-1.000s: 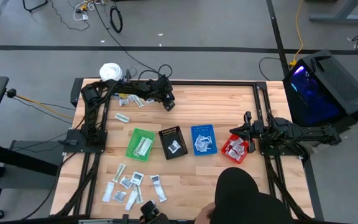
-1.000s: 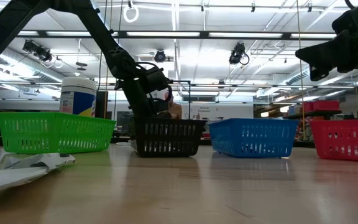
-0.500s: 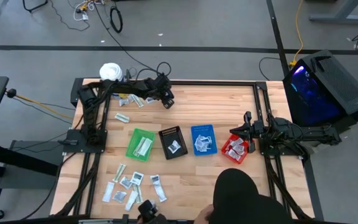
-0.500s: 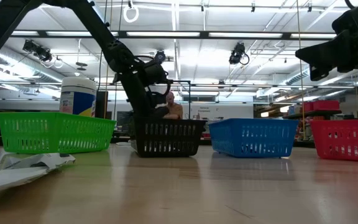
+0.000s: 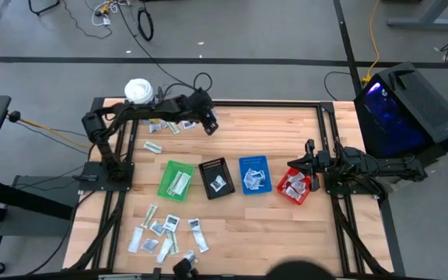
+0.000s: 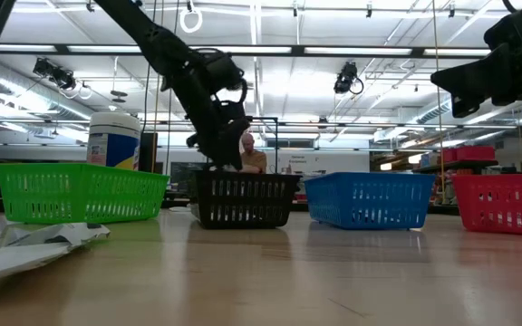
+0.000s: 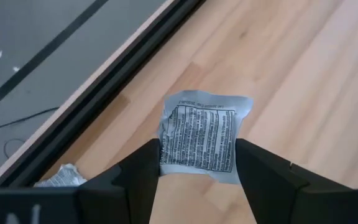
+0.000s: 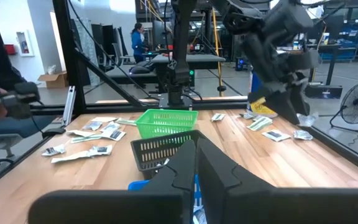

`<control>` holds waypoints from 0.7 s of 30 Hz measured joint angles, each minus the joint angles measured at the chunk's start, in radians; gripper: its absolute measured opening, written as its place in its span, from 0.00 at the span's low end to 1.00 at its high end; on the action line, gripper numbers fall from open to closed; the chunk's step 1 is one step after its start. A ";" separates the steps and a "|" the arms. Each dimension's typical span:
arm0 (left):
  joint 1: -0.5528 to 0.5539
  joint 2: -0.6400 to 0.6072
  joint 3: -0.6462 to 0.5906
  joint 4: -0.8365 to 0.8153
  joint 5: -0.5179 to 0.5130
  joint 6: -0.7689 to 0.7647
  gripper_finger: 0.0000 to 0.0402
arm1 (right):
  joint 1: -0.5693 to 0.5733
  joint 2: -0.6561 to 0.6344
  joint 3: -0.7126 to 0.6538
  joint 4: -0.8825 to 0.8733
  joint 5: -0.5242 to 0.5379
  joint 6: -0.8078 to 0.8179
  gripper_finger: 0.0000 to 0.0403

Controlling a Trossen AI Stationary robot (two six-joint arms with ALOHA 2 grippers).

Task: Pick & Place First Aid Supplies
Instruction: Put the towelette pack into the black basket

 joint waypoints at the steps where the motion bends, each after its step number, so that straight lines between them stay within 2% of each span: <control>1: -0.010 -0.010 0.000 -0.005 0.000 0.000 0.53 | 0.000 0.000 0.000 0.000 0.001 0.000 0.06; 11: -0.145 -0.090 0.000 -0.017 0.000 -0.004 0.53 | 0.000 0.000 0.000 0.000 0.000 0.000 0.06; 21: -0.305 -0.174 0.000 -0.157 0.000 -0.018 0.53 | 0.000 0.000 0.000 0.000 0.000 0.000 0.06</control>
